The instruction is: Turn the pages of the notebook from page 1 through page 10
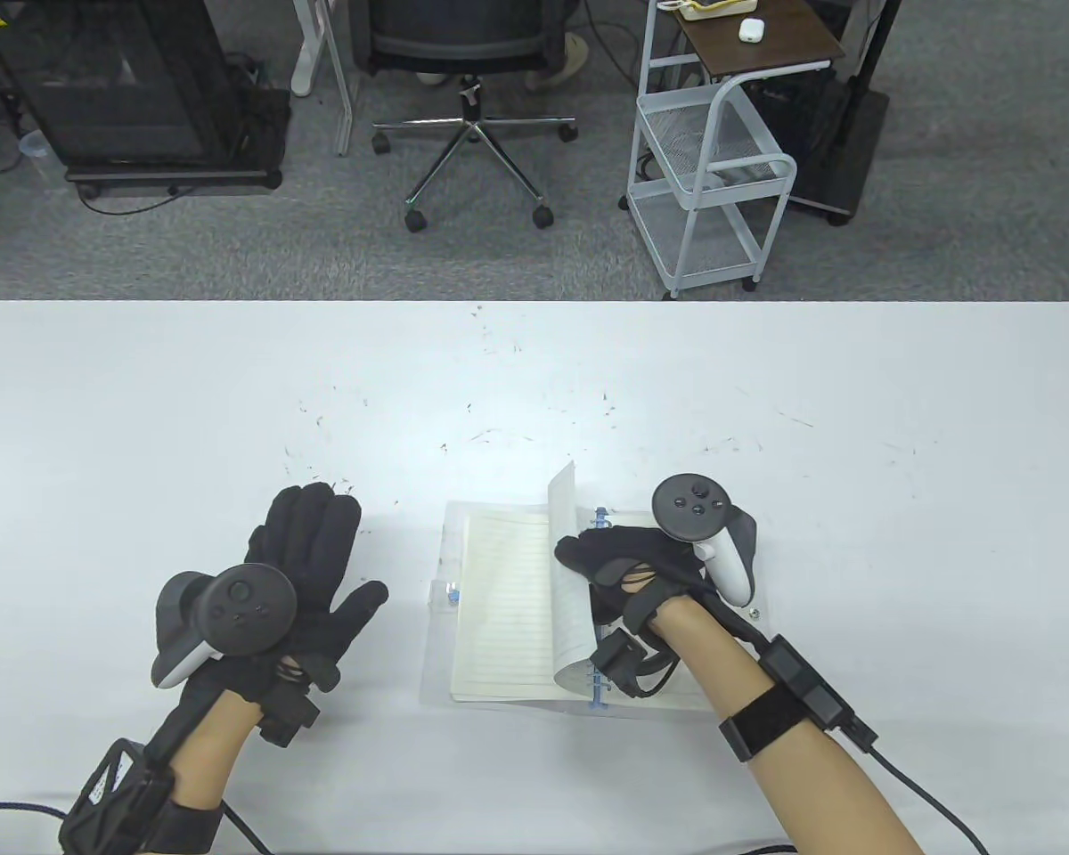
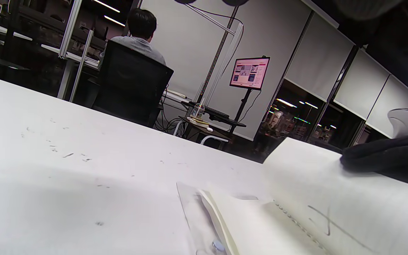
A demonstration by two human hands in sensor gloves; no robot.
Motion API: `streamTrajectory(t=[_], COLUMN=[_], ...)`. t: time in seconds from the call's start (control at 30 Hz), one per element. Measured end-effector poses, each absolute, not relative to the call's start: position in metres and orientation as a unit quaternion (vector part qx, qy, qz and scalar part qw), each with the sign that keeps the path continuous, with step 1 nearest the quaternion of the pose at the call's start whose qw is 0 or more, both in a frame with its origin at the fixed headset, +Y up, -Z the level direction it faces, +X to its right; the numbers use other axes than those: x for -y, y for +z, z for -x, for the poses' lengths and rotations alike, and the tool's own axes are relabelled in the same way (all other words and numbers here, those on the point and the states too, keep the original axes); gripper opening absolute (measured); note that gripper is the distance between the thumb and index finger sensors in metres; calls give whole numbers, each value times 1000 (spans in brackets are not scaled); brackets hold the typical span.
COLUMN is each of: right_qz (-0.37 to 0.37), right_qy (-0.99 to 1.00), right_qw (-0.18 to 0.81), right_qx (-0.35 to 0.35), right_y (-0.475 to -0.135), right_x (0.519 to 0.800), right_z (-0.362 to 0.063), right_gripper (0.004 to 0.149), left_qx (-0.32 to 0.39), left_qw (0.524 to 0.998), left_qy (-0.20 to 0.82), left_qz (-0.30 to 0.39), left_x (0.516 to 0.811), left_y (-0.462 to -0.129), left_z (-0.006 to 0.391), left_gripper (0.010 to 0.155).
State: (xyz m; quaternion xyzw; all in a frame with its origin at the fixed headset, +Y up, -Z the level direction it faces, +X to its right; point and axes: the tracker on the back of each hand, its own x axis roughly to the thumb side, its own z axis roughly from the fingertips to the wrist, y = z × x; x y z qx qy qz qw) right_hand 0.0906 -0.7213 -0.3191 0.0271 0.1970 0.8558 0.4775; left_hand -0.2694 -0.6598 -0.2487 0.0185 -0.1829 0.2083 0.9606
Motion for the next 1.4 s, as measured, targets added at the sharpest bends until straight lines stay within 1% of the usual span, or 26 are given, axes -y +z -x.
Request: streamTrajectory(t=[0.2,0.4,0.5,0.7,0.87,0.97,1.1,1.2,1.33,1.4], right_qz=[-48,-62,-70,-73,-62,-65,-56,-49,-46,-50], right_qy=[885,889,889,887,885,889,910,930,949,959], right_qw=[422,401,393,401,425,424,396,348,290,253], right_qx=[-192,-214,-224,-218,-179,-160,-111,-102,-112,-121], right_y=[-326,-326,-325,-324,-319,-317,-311,-306,-300,-299], right_x=[737,751,755,752,735,727,721,724,735,743], right_z=[-62,-43,-37,-42,-74,-99,-134,-157,-179,-186], right_gripper=[44,47,51,52,54,65,75,81,89,95], left_qx=[187,189,190,189,188,188,186,185,185,185], left_qw=[960,960,960,960,960,960,961,961,962,962], left_qy=[207,205,205,206,205,205,204,203,200,201], left_qz=[-18,-18,-18,-18,-18,-18,-18,-16,-16,-17], left_x=[660,660,660,660,659,659,659,660,659,659], left_y=[-248,-248,-248,-248,-248,-248,-247,-248,-248,-248], left_z=[269,268,268,268,268,268,268,268,267,267], left_gripper=[87,87,87,87,87,87,87,87,87,87])
